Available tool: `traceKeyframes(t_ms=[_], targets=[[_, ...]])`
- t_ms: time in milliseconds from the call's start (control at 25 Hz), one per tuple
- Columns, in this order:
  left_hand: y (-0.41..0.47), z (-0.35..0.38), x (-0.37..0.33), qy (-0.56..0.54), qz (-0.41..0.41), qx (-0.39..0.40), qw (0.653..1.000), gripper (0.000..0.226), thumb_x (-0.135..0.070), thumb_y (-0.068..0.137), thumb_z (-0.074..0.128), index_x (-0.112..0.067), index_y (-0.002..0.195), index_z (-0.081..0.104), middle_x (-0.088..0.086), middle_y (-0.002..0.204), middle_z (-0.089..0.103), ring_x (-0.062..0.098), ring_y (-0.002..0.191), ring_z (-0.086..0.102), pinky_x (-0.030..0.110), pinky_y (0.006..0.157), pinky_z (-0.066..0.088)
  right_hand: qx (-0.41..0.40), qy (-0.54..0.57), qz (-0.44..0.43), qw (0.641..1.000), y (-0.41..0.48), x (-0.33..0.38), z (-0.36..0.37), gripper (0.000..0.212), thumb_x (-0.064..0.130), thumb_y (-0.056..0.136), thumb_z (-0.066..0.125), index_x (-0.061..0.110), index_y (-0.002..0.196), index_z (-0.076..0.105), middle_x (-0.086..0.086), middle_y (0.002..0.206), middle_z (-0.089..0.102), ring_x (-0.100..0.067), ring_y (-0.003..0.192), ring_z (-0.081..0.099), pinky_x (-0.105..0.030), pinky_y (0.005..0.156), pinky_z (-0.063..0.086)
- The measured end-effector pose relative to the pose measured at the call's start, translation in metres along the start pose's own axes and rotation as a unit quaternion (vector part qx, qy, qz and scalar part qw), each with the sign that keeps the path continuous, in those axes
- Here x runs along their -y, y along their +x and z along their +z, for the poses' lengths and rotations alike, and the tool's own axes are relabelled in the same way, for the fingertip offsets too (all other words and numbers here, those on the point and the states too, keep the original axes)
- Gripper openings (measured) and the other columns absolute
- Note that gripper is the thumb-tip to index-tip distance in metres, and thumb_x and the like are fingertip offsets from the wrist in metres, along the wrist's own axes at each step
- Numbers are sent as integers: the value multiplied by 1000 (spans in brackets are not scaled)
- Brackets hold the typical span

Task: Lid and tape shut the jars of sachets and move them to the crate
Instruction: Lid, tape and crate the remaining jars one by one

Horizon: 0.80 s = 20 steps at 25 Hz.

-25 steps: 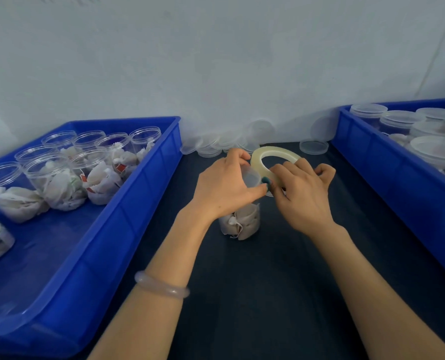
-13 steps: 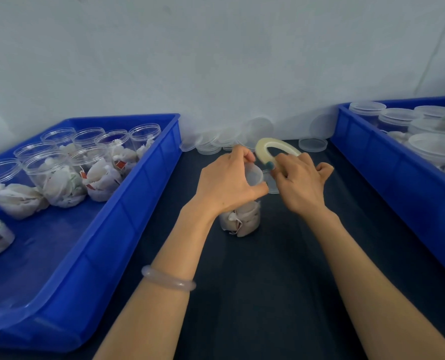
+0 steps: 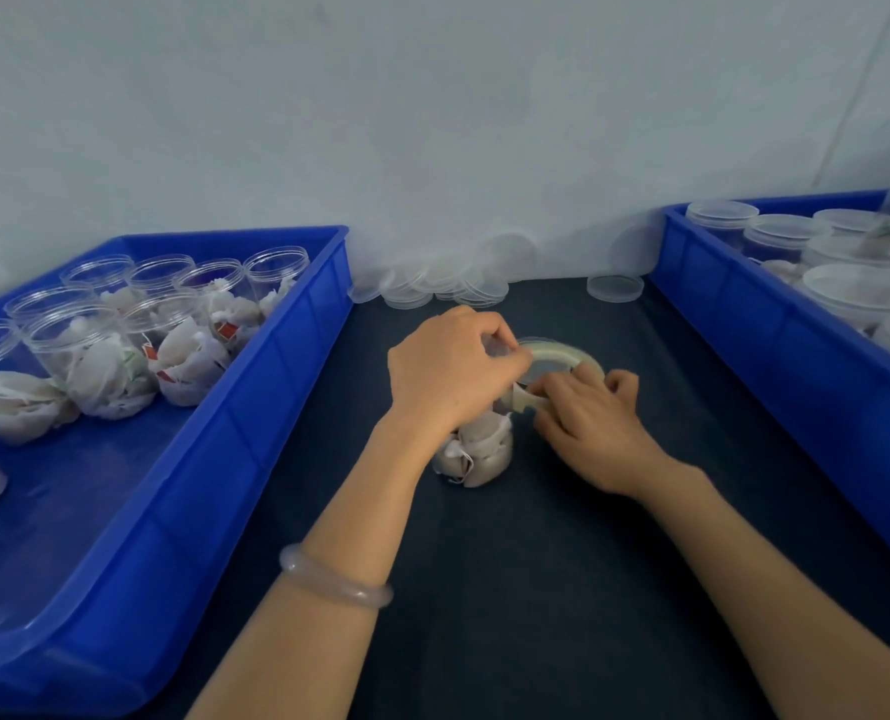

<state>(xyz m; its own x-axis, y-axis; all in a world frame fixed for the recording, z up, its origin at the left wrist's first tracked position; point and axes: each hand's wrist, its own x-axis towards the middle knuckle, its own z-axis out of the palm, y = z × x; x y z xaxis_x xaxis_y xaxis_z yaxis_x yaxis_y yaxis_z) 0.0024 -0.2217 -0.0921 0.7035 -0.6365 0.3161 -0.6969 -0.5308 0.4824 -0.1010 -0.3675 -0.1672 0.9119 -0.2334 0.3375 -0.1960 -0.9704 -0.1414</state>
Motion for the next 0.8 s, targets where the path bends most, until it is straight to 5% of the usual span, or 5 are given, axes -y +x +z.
traceKeyframes(t_ms=[120,240,440,640,800], targets=[[4,3,-5,-7,-37,7,999,14,-58,83,59,-45,77,61,-29,77,57,-2,75,51,23,58,31,48,28,-9,998,-5,1,13,25,35,98,44,27,121,48,12,121,52,-8,114,36,-31,87,13],[5,2,9,-160,-47,-3,986,11,-55,89,61,-45,85,63,-28,92,66,-7,85,60,21,70,44,66,65,-20,995,-8,3,11,73,55,80,57,27,144,32,9,135,36,-11,129,27,-27,100,12],[-12,16,56,-540,-180,113,814,43,-42,103,42,-12,114,71,12,115,73,24,107,66,34,89,49,-20,325,1,946,-4,51,13,93,61,65,77,27,140,35,16,131,46,-1,123,42,-20,105,34],[-9,31,71,-450,-166,143,866,27,-26,101,50,-15,114,71,6,111,74,21,105,70,34,93,57,-99,321,57,940,-5,54,-2,75,68,63,68,32,124,43,23,111,59,2,102,59,-22,84,50],[-10,41,74,-380,-163,154,897,19,-17,104,50,-12,108,68,3,110,70,13,103,65,21,91,54,-123,490,86,858,18,23,-49,71,58,65,70,29,126,48,14,112,67,-4,104,65,-24,86,53]])
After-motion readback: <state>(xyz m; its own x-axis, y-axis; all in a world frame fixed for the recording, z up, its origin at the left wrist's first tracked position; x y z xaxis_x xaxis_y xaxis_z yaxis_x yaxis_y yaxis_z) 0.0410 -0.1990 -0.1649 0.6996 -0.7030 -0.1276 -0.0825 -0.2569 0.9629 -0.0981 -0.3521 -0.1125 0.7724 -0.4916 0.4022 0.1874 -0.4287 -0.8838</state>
